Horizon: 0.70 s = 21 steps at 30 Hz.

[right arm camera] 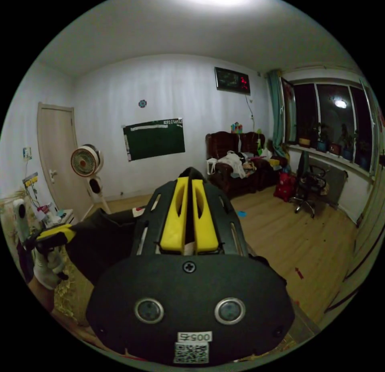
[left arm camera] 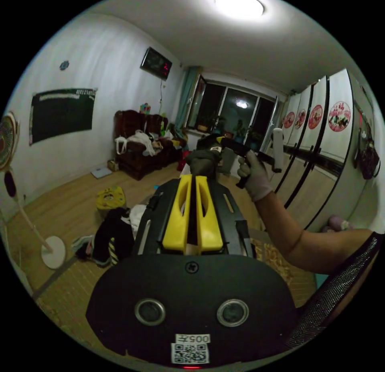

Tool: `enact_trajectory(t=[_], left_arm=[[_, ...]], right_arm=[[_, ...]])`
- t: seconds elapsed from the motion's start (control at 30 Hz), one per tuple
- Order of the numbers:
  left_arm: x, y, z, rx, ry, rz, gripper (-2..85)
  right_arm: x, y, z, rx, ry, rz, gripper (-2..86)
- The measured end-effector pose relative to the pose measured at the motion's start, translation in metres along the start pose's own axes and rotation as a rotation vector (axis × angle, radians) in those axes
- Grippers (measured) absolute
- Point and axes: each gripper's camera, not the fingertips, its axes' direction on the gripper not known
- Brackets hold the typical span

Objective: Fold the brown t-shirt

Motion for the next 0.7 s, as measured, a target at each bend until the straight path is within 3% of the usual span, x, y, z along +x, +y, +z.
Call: enact_trajectory(t=[0.27,0.43,0.7], left_arm=[[-0.027,0.010,-0.177,0.219,-0.078,0.008,0.9],[-0.044,0.049,-0.299,0.252,-0.213,0.012,0.9],[-0.117,0.160,-0.454,0.141,-0.541,-0.139,0.9]], right_arm=[[-0.126,-0.021,-0.073,0.205,-0.219,-0.049,-1.6],[-0.230,-0.008,-0.089,0.273,-0.396,-0.118,-1.6],[-0.430,0.041,-0.002,0.051,-0.732,-0.187,-1.6]])
